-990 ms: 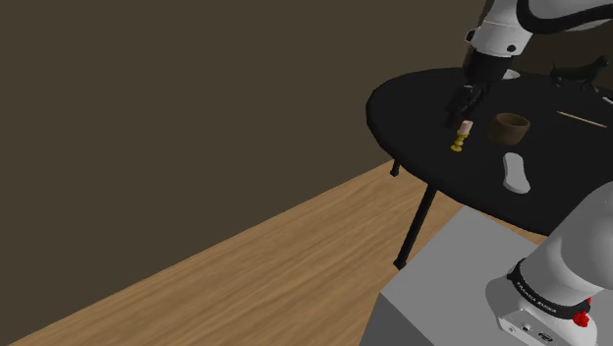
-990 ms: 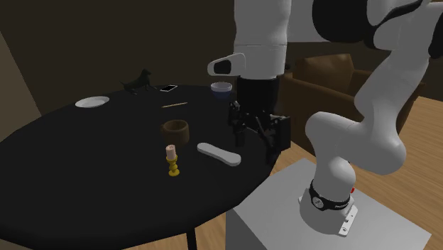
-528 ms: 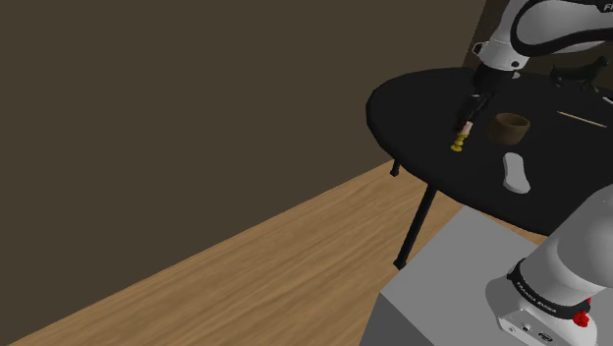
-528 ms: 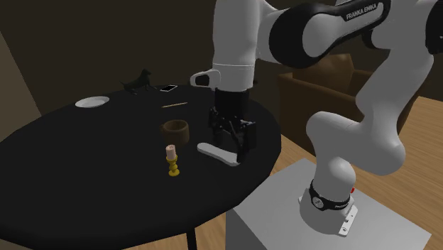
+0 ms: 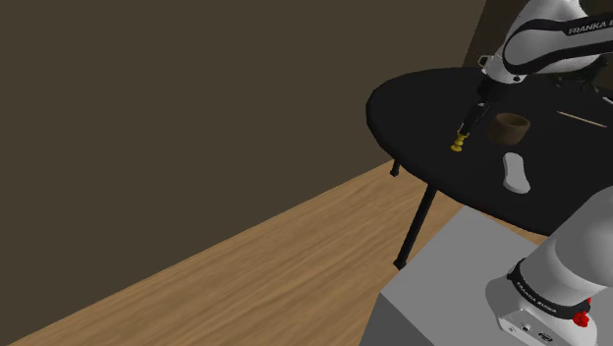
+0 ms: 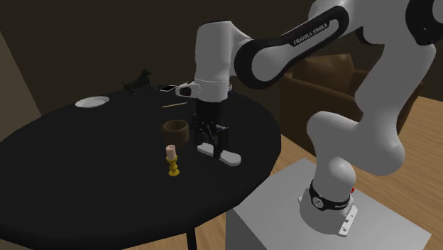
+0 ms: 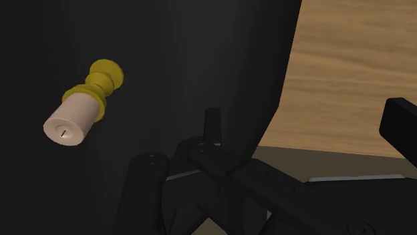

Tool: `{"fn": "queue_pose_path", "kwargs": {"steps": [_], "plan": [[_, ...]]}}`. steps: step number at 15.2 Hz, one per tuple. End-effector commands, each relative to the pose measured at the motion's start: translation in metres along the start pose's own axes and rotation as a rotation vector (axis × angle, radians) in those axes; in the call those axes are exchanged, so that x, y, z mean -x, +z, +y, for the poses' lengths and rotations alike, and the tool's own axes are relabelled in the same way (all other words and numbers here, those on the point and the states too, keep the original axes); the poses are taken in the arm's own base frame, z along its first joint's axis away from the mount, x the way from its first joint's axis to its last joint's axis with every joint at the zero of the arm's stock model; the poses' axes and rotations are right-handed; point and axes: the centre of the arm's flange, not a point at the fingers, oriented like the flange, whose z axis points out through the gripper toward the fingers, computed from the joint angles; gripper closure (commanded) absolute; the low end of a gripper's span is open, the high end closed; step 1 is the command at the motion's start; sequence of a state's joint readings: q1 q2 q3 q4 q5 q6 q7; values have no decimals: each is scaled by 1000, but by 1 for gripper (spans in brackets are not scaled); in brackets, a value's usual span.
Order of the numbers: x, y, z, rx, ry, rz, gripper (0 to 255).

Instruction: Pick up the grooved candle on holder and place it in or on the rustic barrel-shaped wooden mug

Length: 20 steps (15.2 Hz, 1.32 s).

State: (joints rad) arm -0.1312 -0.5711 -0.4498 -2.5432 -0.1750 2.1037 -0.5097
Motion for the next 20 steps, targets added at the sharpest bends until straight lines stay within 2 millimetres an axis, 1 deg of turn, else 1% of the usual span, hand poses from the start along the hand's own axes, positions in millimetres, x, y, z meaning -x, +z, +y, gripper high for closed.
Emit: {"fn": "queue_pose_path", "kwargs": {"steps": [1,13,14,20], "plan": [[1,11,22,12,-11,11,0],[-1,71,159,69,-66,68,0],[-1,75,168,73,-70,72,0],[-4,106,171,73,-70,72,0]]}}
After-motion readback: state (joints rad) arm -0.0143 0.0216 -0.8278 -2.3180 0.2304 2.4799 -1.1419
